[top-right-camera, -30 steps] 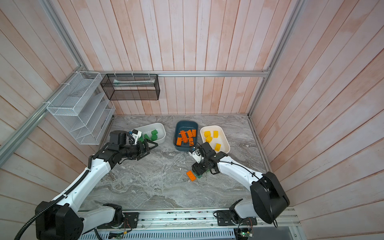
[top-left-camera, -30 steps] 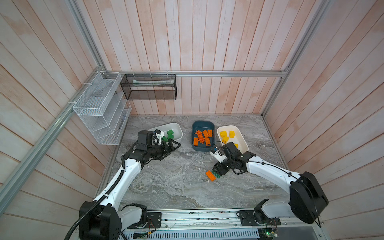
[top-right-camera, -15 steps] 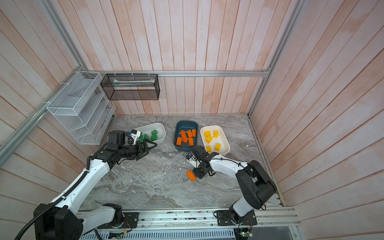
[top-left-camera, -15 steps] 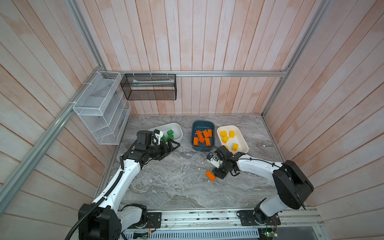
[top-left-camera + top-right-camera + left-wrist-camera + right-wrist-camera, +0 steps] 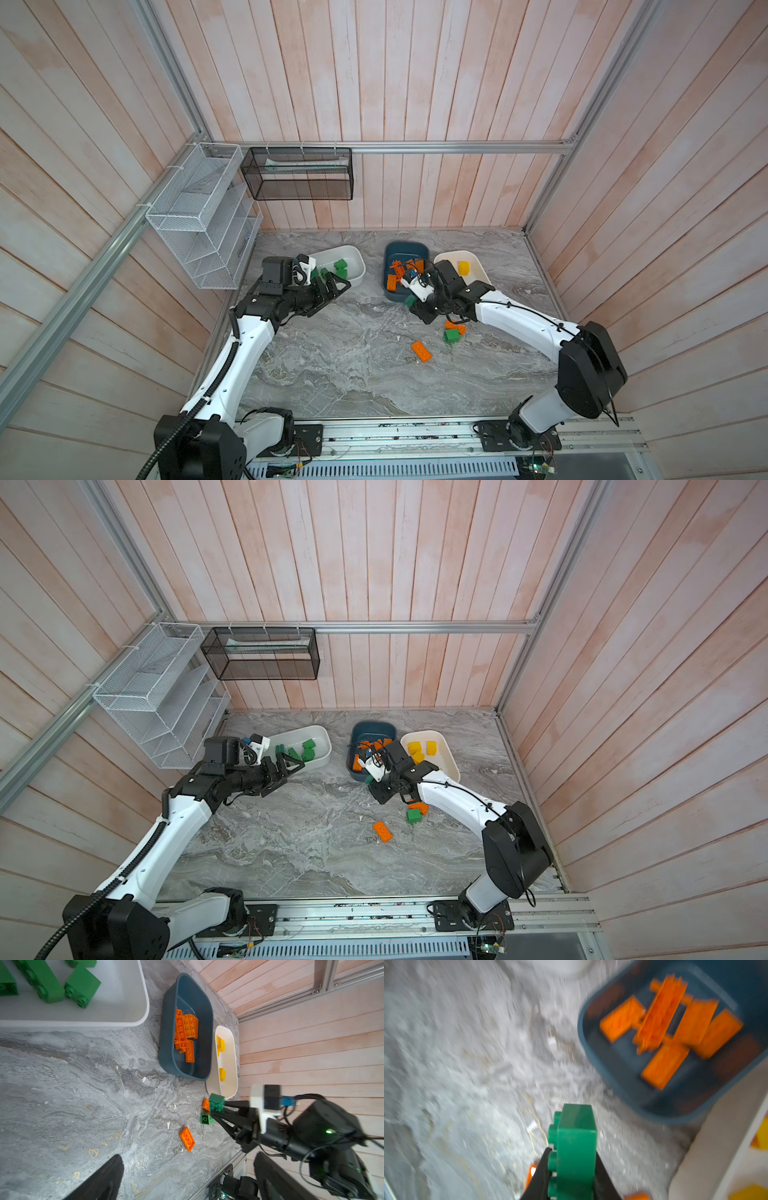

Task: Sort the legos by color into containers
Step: 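Carry the green brick over the white tub and open the right gripper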

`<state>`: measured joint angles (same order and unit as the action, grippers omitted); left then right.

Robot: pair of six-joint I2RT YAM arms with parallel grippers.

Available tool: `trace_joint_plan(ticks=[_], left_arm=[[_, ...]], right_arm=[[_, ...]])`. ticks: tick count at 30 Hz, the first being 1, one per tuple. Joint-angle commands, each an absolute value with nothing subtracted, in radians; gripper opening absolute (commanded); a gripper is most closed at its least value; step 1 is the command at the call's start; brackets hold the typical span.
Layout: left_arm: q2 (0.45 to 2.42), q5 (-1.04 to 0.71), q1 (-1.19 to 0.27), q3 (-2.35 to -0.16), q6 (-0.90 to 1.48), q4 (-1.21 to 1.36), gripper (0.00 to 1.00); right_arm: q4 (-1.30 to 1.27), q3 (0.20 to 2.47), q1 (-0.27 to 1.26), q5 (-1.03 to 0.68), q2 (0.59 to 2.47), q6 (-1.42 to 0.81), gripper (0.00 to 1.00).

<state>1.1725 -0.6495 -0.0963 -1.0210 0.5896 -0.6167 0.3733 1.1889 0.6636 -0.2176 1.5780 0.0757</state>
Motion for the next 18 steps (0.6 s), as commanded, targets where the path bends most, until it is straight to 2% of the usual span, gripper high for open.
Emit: trace_joint_plan(ticks=[1,9,18], left_arm=[[1.149,-0.617,-0.075,-1.061,0.542,-0.678,1.00],[1.122,-0.593,-0.057,-1.052,0.531,-0.712,1.00],[1.106,-0.590,-0.051,-1.038,0.518,-0.725,1.00]], right_arm=[[0.208,1.296,0.685,-0.363,1.673,-0.041,0.21],[0.092,1.650,0.745,-0.348,1.994,-0.114,0.20],[0.088,1.976,0.762,-0.200,2.325,-0.118,0.21]])
